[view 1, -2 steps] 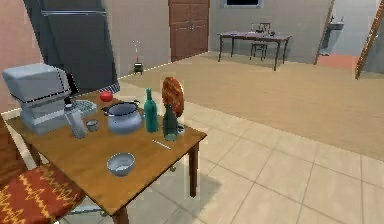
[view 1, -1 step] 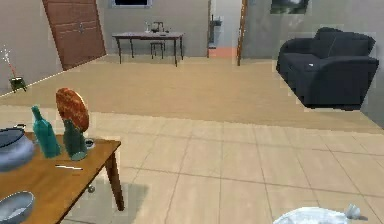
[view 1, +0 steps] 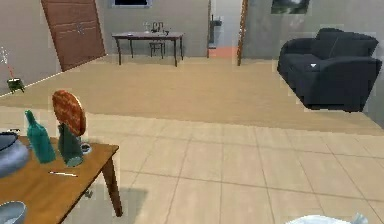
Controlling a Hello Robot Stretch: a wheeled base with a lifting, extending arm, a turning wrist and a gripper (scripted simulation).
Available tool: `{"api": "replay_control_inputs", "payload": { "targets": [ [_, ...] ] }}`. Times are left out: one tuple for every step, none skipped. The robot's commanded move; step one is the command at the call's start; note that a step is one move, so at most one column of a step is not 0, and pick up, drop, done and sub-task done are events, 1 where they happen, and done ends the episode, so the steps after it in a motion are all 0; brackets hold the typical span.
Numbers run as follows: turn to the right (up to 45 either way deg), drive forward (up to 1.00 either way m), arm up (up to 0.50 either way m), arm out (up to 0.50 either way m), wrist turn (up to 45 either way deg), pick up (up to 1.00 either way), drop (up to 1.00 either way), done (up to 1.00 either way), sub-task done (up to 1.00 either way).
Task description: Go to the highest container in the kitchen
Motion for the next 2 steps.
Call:
{"api": "replay_control_inputs", "payload": {
  "targets": [
    [-24.0,0.00,0.00,0.00,0.0,0.00,0.00,0.00,0.00],
    [0.0,0.50,0.00,0.00,0.0,0.00,0.00,0.00,0.00]
  ]
}}
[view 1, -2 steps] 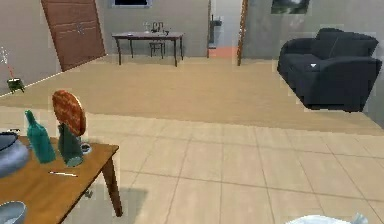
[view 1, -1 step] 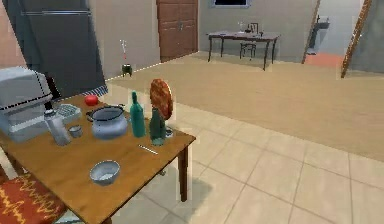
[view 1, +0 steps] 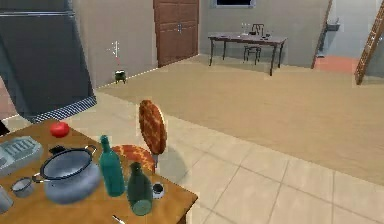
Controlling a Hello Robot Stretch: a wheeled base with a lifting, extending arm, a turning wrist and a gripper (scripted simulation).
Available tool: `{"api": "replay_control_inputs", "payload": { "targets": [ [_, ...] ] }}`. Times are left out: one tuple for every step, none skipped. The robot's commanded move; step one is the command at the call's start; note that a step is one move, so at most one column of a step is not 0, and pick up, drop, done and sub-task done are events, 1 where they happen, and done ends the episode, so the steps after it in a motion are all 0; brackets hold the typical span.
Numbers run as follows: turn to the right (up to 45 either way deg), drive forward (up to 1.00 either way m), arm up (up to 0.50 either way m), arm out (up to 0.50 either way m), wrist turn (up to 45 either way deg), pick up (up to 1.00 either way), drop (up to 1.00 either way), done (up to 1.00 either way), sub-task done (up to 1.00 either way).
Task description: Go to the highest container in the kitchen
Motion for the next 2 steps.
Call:
{"api": "replay_control_inputs", "payload": {
  "targets": [
    [30.0,0.00,0.00,0.00,0.0,0.00,0.00,0.00,0.00],
    [0.0,0.75,0.00,0.00,0.0,0.00,0.00,0.00,0.00]
  ]
}}
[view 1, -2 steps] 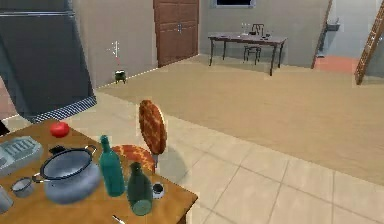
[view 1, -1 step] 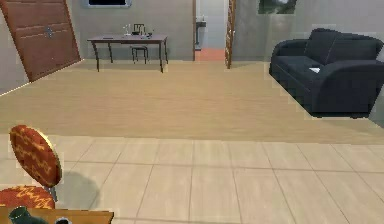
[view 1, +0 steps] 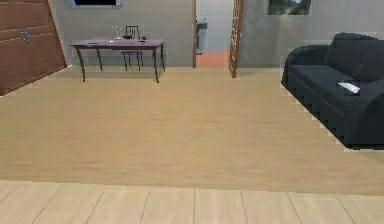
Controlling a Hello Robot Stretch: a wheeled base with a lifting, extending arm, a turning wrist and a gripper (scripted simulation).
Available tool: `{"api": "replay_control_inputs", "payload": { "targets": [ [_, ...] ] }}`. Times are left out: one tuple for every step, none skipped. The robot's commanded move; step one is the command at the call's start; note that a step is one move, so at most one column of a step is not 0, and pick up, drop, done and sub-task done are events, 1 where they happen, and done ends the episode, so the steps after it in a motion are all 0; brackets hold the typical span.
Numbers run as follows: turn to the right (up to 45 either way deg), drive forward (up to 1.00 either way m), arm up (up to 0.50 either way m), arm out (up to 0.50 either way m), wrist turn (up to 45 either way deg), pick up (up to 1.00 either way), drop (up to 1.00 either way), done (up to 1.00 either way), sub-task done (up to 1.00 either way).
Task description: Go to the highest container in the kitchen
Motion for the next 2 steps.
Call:
{"api": "replay_control_inputs", "payload": {
  "targets": [
    [-45.0,0.00,0.00,0.00,0.0,0.00,0.00,0.00,0.00],
    [0.0,1.00,0.00,0.00,0.0,0.00,0.00,0.00,0.00]
  ]
}}
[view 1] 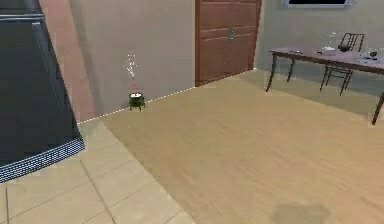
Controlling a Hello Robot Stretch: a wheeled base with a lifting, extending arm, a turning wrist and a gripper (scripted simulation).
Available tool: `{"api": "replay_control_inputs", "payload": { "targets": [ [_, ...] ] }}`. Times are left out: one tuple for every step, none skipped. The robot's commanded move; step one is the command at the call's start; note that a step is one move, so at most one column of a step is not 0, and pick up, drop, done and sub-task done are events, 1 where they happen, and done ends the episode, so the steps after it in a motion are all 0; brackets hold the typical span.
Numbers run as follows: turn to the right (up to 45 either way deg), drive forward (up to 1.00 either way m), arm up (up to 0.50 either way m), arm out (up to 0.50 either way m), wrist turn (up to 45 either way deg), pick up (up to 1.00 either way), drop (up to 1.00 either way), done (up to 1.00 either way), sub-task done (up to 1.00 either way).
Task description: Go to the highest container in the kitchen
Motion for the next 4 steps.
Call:
{"api": "replay_control_inputs", "payload": {
  "targets": [
    [-30.0,0.00,0.00,0.00,0.0,0.00,0.00,0.00,0.00],
    [0.0,0.65,0.00,0.00,0.0,0.00,0.00,0.00,0.00],
    [-45.0,0.00,0.00,0.00,0.0,0.00,0.00,0.00,0.00],
    [-3.0,0.00,0.00,0.00,0.0,0.00,0.00,0.00,0.00]
  ]
}}
